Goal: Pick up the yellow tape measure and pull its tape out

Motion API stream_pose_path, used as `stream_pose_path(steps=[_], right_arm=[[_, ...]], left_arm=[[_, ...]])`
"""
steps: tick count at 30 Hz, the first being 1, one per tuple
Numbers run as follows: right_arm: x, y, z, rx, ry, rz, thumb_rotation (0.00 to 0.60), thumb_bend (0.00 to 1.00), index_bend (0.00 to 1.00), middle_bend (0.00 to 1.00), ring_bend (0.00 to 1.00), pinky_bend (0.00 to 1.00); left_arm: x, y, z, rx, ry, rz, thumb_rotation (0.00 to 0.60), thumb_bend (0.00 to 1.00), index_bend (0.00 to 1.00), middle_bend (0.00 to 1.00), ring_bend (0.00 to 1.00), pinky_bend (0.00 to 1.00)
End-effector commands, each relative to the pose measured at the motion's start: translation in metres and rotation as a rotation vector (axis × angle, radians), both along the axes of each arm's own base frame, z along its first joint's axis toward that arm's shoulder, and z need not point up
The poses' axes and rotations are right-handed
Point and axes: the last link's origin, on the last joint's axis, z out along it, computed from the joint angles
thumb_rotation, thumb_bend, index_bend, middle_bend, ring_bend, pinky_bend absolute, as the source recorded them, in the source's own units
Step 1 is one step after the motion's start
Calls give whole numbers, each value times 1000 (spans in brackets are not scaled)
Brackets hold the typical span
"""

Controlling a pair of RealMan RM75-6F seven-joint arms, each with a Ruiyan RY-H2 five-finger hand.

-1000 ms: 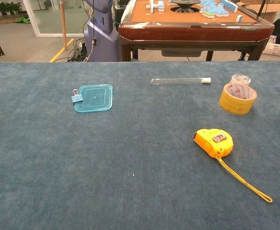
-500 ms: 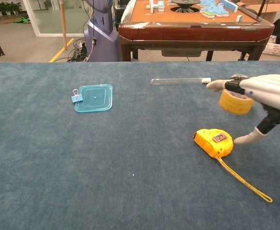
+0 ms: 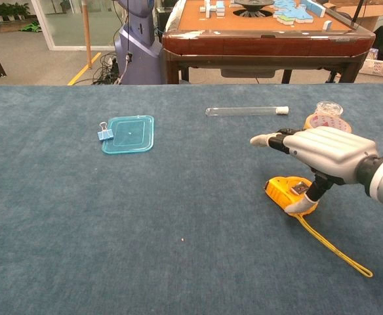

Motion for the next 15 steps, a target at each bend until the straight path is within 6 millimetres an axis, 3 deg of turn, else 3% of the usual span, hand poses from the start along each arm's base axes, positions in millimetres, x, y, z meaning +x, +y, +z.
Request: stream_pose_path(steps=[1, 15], right_arm=[[-4, 0, -2, 3, 5, -11, 600, 0, 22, 116, 75, 123], [-34, -8, 34, -59, 54, -87, 600, 0, 22, 118, 75, 123]], left_arm=[[-1, -1, 0, 0, 2, 1, 600, 121, 175, 0, 0, 0], [2, -1, -3, -5, 5, -6, 600, 122, 175, 0, 0, 0]])
